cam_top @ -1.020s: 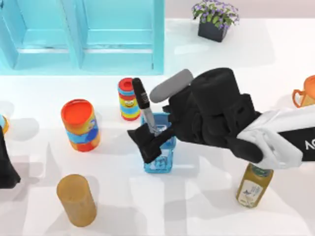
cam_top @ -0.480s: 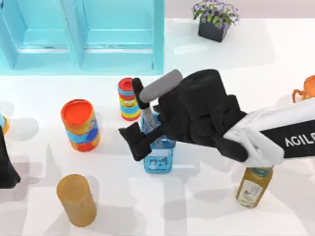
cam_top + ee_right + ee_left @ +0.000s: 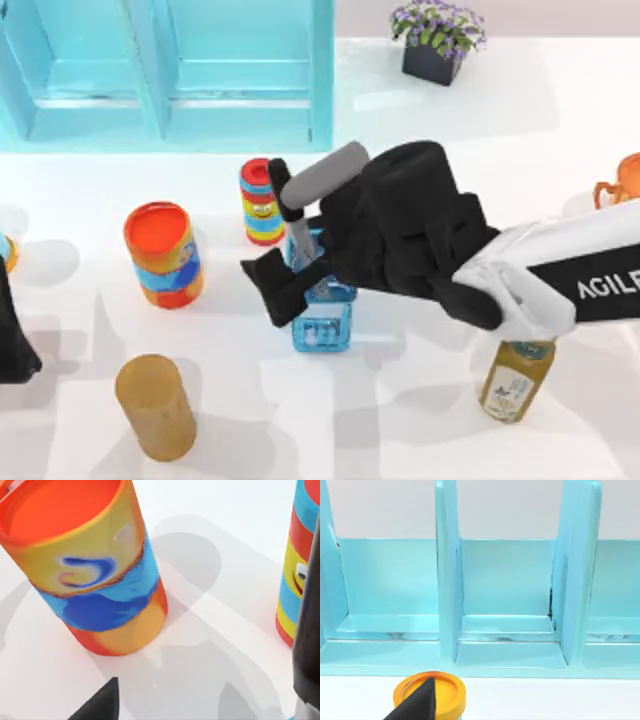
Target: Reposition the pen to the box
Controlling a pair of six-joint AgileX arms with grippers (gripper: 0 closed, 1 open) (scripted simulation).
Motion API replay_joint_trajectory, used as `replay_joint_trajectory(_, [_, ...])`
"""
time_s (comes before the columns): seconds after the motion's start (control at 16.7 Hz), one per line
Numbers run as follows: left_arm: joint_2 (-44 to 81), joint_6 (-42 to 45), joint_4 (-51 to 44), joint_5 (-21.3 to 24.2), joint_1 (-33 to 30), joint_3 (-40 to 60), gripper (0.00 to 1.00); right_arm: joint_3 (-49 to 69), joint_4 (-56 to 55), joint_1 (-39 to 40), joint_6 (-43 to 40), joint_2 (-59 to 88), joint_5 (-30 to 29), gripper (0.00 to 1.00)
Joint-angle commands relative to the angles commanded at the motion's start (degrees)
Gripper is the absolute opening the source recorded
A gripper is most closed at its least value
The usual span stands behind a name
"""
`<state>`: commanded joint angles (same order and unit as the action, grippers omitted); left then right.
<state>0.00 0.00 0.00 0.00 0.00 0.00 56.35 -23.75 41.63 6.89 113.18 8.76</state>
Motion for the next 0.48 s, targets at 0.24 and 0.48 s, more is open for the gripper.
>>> replay_joint_trajectory(0.24, [0.0,0.0,0.0,0.0,0.0,0.0,1.0,0.0,0.0,0.0,0.0,0.0,0.0,0.0])
replay_joint_trajectory(0.48, [0.0,0.0,0.0,0.0,0.0,0.0,1.0,0.0,0.0,0.0,0.0,0.0,0.0,0.0])
